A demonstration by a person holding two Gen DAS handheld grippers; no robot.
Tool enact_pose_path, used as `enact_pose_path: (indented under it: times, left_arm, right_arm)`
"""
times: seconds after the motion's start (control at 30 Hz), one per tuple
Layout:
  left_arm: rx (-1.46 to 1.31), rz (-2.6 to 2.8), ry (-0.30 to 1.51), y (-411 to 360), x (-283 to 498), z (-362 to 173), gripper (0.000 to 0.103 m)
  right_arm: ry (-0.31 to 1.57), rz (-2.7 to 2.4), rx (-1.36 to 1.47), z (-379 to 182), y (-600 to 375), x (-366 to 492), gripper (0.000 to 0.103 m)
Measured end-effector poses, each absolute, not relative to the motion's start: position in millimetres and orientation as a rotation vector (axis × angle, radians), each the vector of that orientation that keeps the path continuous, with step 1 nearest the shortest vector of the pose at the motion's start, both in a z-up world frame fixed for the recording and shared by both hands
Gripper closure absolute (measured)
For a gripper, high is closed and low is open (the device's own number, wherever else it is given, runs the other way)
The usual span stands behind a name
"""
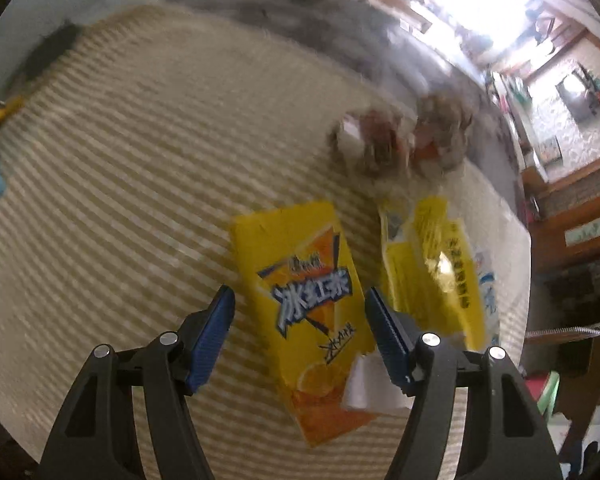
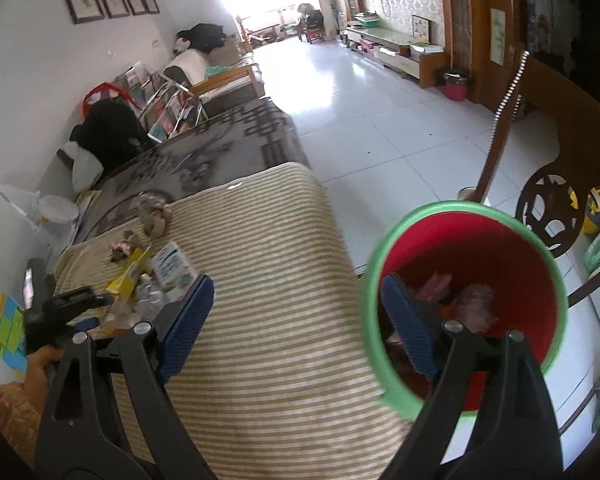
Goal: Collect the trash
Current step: 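Grasp the yellow tea carton with the left tool while the right tool grasps the yellow packet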
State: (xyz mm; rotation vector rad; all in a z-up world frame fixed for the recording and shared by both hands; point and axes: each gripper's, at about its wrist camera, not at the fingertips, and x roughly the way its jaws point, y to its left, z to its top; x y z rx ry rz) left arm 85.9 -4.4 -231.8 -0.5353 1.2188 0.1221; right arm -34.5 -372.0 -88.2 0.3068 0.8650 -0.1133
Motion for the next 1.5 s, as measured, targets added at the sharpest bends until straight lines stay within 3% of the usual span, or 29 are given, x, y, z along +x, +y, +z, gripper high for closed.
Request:
enact_pose_path:
  times: [0.33, 0.73, 1.23, 1.5]
  left_arm:
    - [-0.459, -0.058, 1.26, -12, 104, -240, 0.037]
    - [-0.181, -0.108, 1.246, 62, 96, -218, 0.037]
    - [-0.273, -0.094, 1.296, 102, 85, -249, 0.029]
    - [-0.278, -0.108, 1.285, 104, 82, -249, 0.037]
  right_arm:
    - [0.887, -0.093, 0.303, -90, -315, -21, 0.019]
    - [1.015, 0.119, 0.332, -128, -213, 57, 0.019]
    - [1.176, 0.173, 0.181, -181, -116, 121, 0.019]
    - [1.238, 0.124, 0.131, -208, -104, 134, 0.024]
